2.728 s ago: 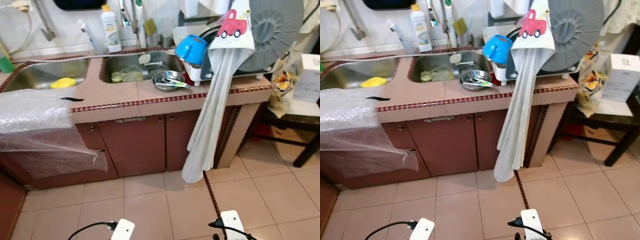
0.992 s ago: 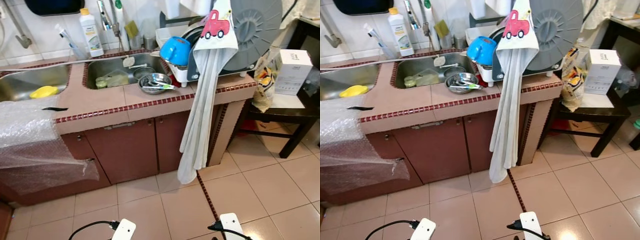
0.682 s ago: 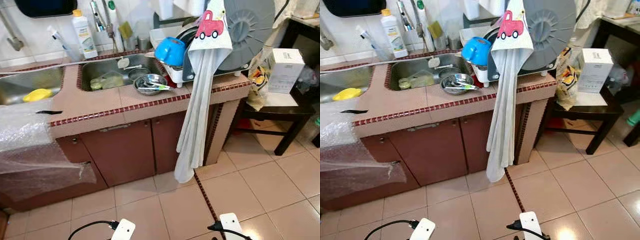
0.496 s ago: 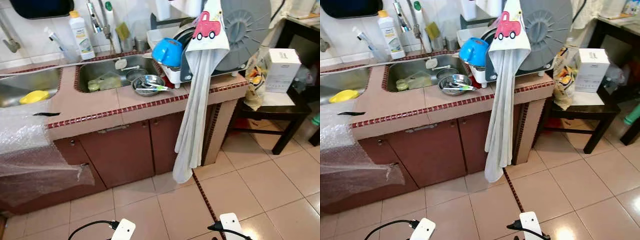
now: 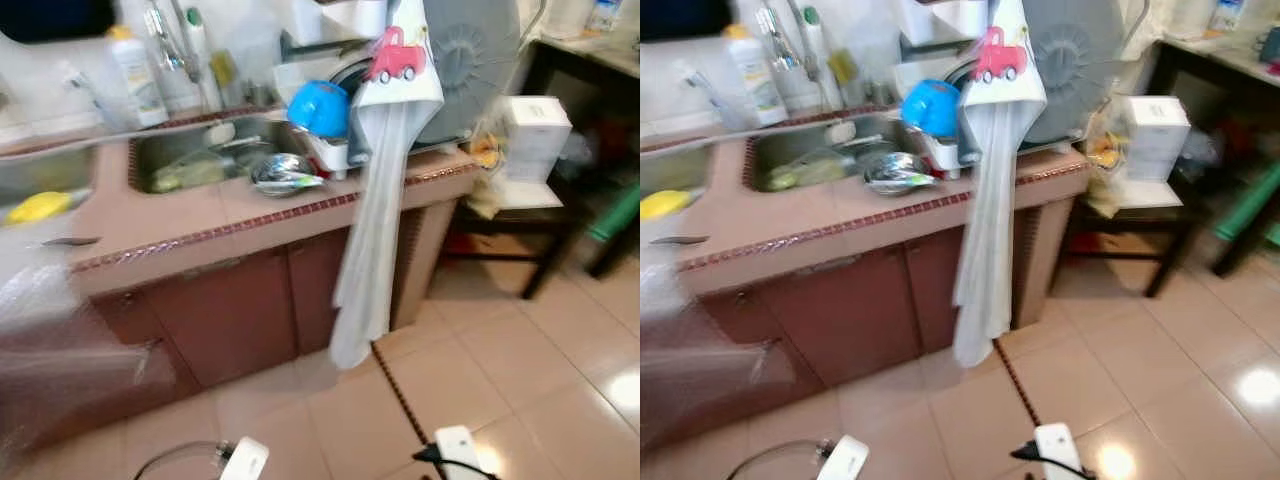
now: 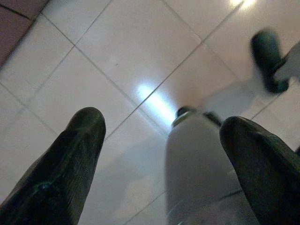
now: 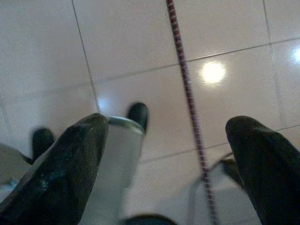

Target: Kitchen organization

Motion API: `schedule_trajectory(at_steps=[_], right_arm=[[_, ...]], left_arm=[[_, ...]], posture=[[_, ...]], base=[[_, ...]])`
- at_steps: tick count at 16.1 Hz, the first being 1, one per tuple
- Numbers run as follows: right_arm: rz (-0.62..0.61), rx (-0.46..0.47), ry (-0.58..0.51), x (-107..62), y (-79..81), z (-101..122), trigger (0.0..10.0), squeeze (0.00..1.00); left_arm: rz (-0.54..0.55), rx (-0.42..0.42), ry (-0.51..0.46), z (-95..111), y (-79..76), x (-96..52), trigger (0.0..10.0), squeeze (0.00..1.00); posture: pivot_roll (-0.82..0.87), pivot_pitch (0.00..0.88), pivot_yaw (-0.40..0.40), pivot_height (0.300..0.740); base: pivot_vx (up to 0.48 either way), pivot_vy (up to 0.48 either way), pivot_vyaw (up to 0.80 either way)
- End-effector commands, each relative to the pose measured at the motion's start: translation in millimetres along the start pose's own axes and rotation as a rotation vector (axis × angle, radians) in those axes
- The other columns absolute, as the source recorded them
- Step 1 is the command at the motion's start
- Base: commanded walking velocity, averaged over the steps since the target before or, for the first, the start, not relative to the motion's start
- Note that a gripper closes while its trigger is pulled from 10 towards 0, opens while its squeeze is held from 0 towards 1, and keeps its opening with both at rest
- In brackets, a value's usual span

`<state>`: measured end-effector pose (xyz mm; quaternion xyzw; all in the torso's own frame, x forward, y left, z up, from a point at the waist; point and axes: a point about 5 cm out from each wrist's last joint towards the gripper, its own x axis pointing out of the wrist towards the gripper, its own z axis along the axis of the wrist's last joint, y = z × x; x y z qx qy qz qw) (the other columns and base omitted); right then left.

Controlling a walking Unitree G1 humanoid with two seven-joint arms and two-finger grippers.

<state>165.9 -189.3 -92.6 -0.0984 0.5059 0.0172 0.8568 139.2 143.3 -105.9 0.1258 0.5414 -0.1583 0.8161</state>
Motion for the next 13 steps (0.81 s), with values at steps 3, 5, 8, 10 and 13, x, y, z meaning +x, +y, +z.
schedule_trajectory(at_steps=[3, 5, 8, 10, 13], right_arm=[[-0.004, 0.006, 0.021, -0.8, -1.2, -6.7, 10.0, 0.00], [-0.004, 0.006, 0.024, -1.0, -1.0, -8.0, 10.0, 0.00], [-0.005, 0.006, 0.026, -1.2, -1.5, -9.4, 10.0, 0.00], [-0.004, 0.008, 0.027, -1.2, -1.4, -9.7, 10.0, 0.00], [0.001, 0.009, 0.024, -1.2, -0.6, -9.7, 10.0, 0.00]], left_arm=[[0.005, 0.018, -0.021, 9.0, 3.7, 0.3, 10.0, 0.00], [0.004, 0.024, -0.020, 8.8, 3.9, 0.2, 10.0, 0.00], [0.002, 0.026, -0.018, 8.2, 4.2, 0.2, 10.0, 0.00], [-0.001, 0.031, -0.019, 8.0, 4.5, 0.1, 10.0, 0.00], [-0.007, 0.036, -0.022, 7.8, 4.9, -0.1, 10.0, 0.00]], posture=[[0.00, 0.000, 0.106, 0.740], [0.00, 0.000, 0.107, 0.740], [0.00, 0.000, 0.107, 0.740], [0.00, 0.000, 0.109, 0.740], [0.00, 0.000, 0.106, 0.740]], base=[[0.000, 0.000, -0.73], [0.000, 0.000, -0.73], [0.000, 0.000, -0.73], [0.000, 0.000, -0.73], [0.000, 0.000, -0.17]])
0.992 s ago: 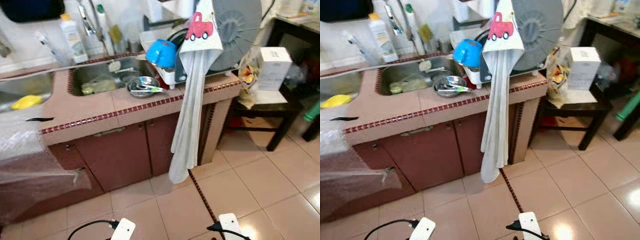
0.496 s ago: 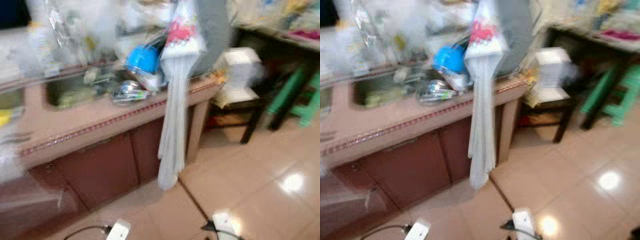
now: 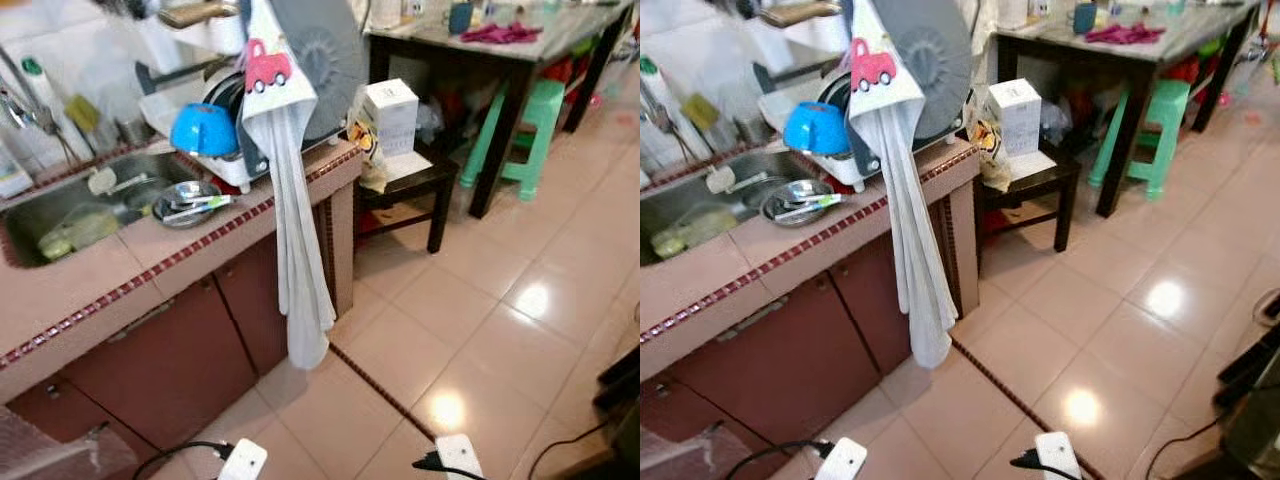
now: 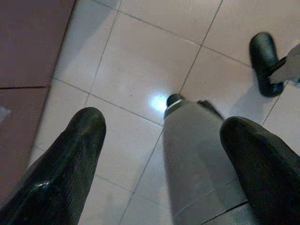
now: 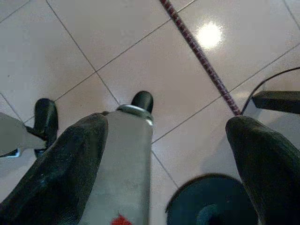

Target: Kitchen organization

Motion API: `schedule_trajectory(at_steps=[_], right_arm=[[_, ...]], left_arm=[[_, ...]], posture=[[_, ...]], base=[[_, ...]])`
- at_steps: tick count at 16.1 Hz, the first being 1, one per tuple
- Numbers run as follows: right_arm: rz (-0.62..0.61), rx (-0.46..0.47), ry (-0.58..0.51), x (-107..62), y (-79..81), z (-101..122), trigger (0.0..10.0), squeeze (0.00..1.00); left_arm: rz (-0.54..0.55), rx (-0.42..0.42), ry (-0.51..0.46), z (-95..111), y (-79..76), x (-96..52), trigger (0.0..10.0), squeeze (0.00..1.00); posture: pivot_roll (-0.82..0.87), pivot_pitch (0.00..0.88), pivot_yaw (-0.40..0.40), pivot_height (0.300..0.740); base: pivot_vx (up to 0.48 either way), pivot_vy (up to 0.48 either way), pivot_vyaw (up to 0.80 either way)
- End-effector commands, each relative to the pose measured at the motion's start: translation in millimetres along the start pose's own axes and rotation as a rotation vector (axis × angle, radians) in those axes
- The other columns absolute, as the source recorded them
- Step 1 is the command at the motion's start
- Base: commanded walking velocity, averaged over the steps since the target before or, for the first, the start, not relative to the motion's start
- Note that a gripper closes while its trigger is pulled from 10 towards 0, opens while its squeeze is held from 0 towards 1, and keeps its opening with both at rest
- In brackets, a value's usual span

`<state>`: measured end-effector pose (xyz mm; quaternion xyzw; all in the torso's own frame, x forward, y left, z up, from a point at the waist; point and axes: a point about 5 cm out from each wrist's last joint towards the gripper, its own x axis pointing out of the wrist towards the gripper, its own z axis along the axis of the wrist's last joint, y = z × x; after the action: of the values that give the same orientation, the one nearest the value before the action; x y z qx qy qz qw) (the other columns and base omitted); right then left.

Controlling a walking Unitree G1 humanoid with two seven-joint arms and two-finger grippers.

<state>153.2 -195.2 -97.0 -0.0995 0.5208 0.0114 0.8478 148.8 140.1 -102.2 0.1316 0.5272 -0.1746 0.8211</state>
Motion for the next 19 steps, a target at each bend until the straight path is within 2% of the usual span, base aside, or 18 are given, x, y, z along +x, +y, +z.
schedule_trajectory(at_steps=[1, 7, 11, 19], right_arm=[[0.009, 0.006, -0.012, 0.5, 2.8, 4.4, 10.0, 0.00], [0.015, -0.003, -0.010, 0.6, 4.7, 4.2, 10.0, 0.00], [0.031, -0.019, -0.010, 0.6, 6.4, 4.9, 10.0, 0.00], [0.031, -0.032, -0.020, 1.3, 3.7, 11.3, 10.0, 0.00]], left_arm=[[0.008, 0.006, 0.009, -3.1, 3.9, -0.8, 10.0, 0.00], [0.023, -0.011, 0.015, -5.7, 5.7, -1.2, 10.0, 0.00], [0.039, -0.052, 0.013, -6.9, 6.2, -1.4, 10.0, 0.00], [0.046, -0.059, 0.017, -7.8, 5.6, -1.3, 10.0, 0.00]], posture=[[0.00, 0.000, 0.106, 0.740], [0.01, 0.000, 0.106, 0.740], [0.01, 0.000, 0.105, 0.740], [0.03, 0.000, 0.074, 0.740]], base=[[0.000, 0.000, 0.00], [0.000, 0.000, 0.00], [0.000, 0.000, 0.00], [0.000, 0.000, 0.00]])
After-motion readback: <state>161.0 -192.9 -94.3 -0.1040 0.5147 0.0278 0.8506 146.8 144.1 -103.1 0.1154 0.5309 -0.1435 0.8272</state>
